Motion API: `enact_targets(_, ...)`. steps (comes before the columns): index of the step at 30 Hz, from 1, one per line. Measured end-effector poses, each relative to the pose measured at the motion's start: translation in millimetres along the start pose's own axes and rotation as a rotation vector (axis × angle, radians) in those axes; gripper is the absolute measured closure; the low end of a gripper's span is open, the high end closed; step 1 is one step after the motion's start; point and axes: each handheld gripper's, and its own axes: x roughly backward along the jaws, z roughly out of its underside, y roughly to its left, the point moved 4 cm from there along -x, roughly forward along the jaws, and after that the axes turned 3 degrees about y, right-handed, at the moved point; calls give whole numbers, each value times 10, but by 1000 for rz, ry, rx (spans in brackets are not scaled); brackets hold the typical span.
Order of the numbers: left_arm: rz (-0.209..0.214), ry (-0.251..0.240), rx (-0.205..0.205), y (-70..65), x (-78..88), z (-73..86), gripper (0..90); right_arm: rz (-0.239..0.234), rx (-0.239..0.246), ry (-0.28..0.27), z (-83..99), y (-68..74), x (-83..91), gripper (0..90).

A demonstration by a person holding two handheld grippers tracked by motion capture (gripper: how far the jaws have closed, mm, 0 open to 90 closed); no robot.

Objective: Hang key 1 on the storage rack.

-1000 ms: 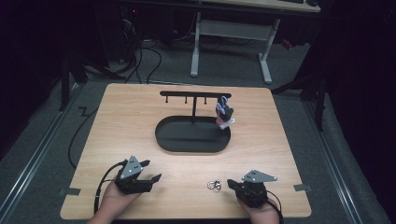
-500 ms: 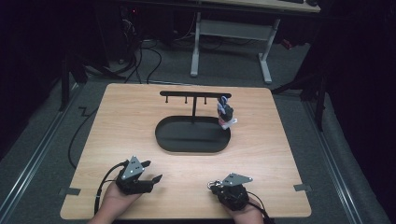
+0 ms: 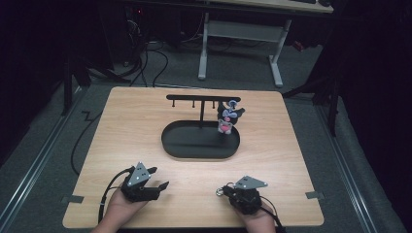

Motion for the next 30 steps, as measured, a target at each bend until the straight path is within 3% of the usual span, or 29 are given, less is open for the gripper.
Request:
enact_targets(2,1,3,-4,-10,-1,3,310,2,46,24,-34,127,-107,831)
enact_targets(4,0,3,-5,-11,2,4,310,8,49,31,-41,131,-139,814)
enact_targets(8,-3,1,-3,-1,16,9,310,38,67,61,-4,97,-172,803)
enact_targets(12,-5,1,-1,11,23,13,310,82,57,67,84,9,-77,801)
enact_targets(17,-7,-2,-2,13,33,13,310,92,-6,63,237,-206,131,752)
enact_targets(21,-10,-2,0,24,33,13,311,98,-85,2,309,-356,375,734)
enact_targets(24,-11,-2,-3,28,32,11,310,128,-147,-29,367,-506,540,730)
enact_targets(27,-10,-4,-4,28,37,6,310,161,-187,-33,426,-666,631,709)
enact_targets(30,-9,-4,-4,30,40,3,310,153,-235,-29,469,-762,659,660)
